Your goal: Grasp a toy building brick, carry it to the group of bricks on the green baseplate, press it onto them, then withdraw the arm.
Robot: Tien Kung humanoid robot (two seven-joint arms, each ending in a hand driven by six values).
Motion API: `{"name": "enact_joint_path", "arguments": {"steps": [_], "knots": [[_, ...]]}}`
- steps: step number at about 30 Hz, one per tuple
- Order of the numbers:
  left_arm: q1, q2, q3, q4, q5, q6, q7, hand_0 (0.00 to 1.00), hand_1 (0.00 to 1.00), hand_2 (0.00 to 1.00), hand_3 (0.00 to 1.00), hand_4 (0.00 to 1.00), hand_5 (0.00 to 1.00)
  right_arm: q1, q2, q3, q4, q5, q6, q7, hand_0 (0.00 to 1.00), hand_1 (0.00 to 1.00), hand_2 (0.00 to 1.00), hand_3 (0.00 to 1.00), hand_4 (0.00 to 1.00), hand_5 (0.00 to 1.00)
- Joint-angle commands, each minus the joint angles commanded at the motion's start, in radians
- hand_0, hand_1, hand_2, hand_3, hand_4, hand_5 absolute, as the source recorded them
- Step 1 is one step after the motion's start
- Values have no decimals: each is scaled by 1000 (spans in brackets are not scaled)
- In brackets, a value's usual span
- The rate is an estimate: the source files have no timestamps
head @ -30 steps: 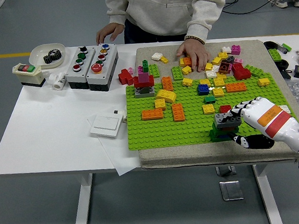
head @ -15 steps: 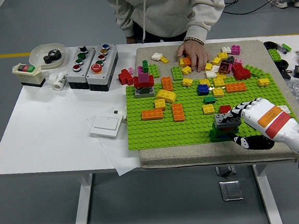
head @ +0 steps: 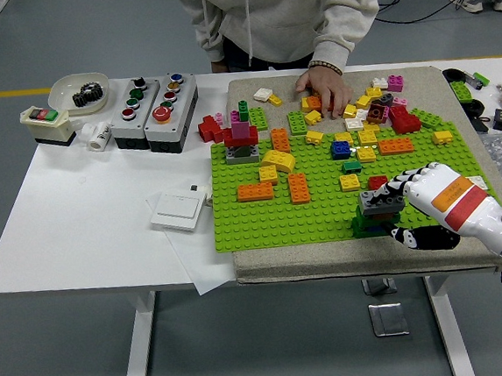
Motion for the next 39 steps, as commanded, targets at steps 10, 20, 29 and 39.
{"name": "enact_joint_path", "arguments": {"steps": [10, 20, 29, 39], "knots": [[0, 0, 1, 0, -1, 0, 0, 645, 709, 725, 579, 646, 640, 0, -2, 9, 11, 6, -9, 4, 365, 473, 538, 631, 658, 295], [-2, 1, 2, -1, -3, 1, 0, 645, 709, 725, 579, 646, 642, 5, 9, -2, -21, 9, -8, 3, 365, 474, 538, 632, 660, 294], [0, 0, 0, 0, 0, 0, 1, 645, 709, 725, 579, 647, 643, 2, 14, -5, -27, 6, -11, 2, 364, 474, 538, 633, 660, 294], [2, 0, -3, 0, 7, -2, 2, 646, 709, 725, 579, 647, 643, -7, 12, -5, -28, -2, -8, -1, 360, 474, 539, 634, 658, 293]]}}
